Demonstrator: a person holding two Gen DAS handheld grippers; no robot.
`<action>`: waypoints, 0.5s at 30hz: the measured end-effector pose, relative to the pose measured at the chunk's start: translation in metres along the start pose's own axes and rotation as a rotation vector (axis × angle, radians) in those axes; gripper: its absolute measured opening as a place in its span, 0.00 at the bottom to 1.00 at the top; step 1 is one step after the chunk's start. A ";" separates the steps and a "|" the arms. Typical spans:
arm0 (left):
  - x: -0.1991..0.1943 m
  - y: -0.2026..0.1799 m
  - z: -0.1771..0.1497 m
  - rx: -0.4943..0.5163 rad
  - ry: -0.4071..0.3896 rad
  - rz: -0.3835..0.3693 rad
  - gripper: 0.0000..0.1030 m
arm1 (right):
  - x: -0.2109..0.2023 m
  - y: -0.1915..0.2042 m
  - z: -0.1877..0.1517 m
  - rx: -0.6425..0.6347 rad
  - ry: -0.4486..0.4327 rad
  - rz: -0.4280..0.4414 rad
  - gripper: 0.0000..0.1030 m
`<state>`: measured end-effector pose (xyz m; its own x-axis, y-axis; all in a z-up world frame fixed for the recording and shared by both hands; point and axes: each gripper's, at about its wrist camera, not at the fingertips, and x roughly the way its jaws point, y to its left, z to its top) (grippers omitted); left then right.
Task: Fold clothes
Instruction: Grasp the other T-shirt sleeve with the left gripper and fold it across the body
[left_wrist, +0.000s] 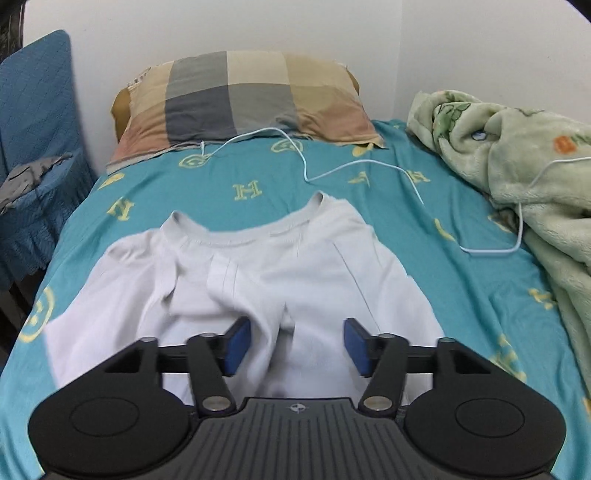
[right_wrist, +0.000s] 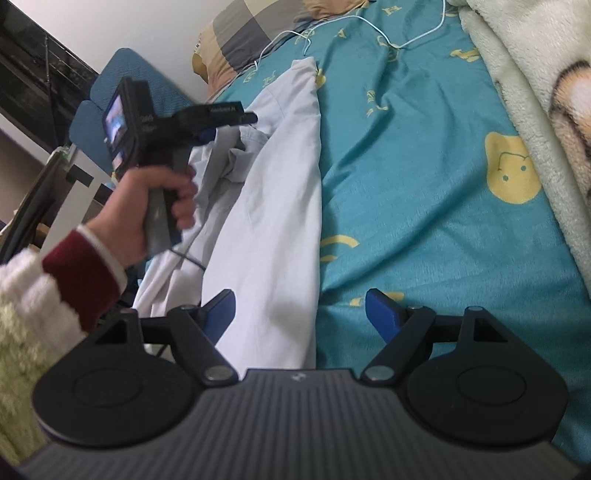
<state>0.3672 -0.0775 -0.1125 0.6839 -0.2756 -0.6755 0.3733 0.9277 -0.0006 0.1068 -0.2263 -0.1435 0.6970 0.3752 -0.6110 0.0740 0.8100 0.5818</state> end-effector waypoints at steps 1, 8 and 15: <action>-0.012 0.002 -0.002 -0.008 -0.001 -0.006 0.61 | -0.001 0.000 0.001 -0.005 -0.007 0.002 0.77; -0.140 -0.004 -0.040 -0.056 -0.024 0.002 0.73 | -0.005 0.002 0.005 -0.040 -0.054 0.018 0.77; -0.254 -0.019 -0.083 -0.139 -0.083 0.023 0.74 | -0.030 0.023 0.004 -0.109 -0.113 0.066 0.77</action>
<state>0.1340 -0.0044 -0.0024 0.7430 -0.2689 -0.6129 0.2711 0.9582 -0.0918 0.0910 -0.2206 -0.1096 0.7741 0.3812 -0.5054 -0.0484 0.8316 0.5532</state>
